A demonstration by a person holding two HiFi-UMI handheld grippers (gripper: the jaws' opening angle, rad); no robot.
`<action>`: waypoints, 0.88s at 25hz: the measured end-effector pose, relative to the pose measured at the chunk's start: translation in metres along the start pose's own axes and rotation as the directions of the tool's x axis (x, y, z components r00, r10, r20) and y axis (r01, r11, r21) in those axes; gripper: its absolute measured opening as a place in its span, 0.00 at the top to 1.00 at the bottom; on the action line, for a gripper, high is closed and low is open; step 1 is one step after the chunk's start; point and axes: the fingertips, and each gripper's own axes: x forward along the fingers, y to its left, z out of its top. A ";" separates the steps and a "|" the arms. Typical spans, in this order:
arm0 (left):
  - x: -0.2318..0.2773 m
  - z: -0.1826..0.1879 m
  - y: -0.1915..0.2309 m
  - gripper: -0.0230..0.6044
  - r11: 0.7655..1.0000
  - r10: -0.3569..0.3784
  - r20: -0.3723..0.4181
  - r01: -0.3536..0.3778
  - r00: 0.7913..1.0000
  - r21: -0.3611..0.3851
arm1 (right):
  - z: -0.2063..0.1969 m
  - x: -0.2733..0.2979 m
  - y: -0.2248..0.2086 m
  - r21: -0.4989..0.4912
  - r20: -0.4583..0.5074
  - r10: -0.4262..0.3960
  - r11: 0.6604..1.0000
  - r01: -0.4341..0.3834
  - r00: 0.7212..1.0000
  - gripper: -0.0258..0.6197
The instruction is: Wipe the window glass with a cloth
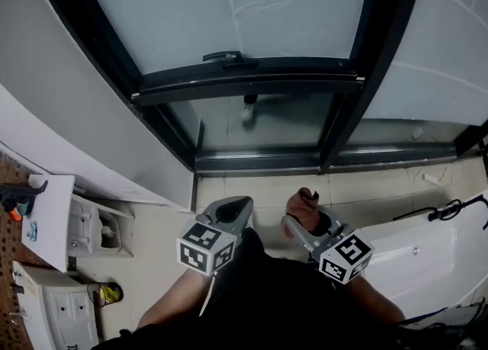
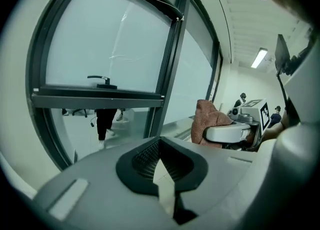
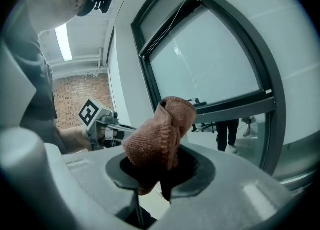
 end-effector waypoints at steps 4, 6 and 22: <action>-0.018 -0.003 -0.006 0.94 1.000 0.017 0.001 -0.017 1.000 -0.005 | 0.004 -0.009 0.011 0.014 0.013 0.010 1.000 -0.010 1.000 0.81; -0.022 -0.009 -0.005 0.94 1.000 0.017 -0.011 -0.017 1.000 -0.008 | 0.004 -0.010 0.016 0.017 0.020 0.007 1.000 -0.007 1.000 0.81; -0.075 -0.032 0.038 0.94 0.995 -0.096 -0.045 0.096 0.994 0.003 | -0.028 0.041 0.082 0.058 -0.050 -0.086 0.994 0.089 0.995 0.81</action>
